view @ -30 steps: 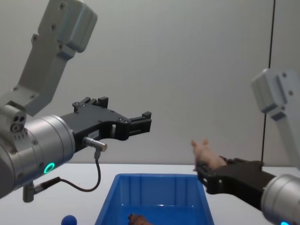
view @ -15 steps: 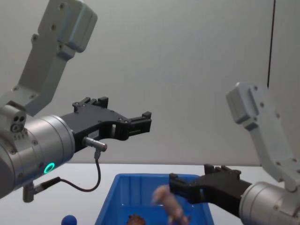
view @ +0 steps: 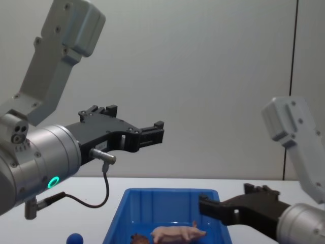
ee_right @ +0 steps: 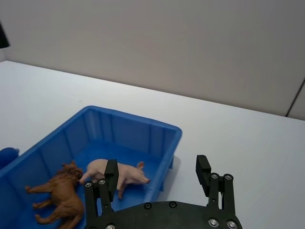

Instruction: Pick up the two dolls from the table and place them into the box.

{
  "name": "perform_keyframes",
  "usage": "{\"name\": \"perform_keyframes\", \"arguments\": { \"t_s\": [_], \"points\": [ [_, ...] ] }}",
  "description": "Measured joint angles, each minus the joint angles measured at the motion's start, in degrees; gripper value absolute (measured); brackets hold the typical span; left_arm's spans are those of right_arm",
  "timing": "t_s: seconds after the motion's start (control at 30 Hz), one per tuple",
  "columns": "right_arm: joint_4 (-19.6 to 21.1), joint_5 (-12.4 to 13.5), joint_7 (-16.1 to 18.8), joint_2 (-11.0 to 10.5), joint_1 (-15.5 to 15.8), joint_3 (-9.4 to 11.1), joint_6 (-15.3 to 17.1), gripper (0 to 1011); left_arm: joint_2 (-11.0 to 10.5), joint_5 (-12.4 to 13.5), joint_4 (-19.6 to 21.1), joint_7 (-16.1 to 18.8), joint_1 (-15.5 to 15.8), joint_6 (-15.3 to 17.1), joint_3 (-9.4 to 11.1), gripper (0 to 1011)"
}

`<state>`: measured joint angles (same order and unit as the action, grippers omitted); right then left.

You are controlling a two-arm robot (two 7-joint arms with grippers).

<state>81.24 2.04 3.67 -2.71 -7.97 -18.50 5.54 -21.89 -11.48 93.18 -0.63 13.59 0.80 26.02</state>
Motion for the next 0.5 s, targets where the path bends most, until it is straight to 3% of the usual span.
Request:
{"name": "perform_keyframes", "arguments": {
  "t_s": [0.5],
  "points": [
    [4.44, 2.02, -6.27, -2.65, 3.89, 2.3, 0.64, 1001, 0.01, 0.0, 0.0, -0.01, 0.0, 0.0, 0.0, 1003]
  ]
}}
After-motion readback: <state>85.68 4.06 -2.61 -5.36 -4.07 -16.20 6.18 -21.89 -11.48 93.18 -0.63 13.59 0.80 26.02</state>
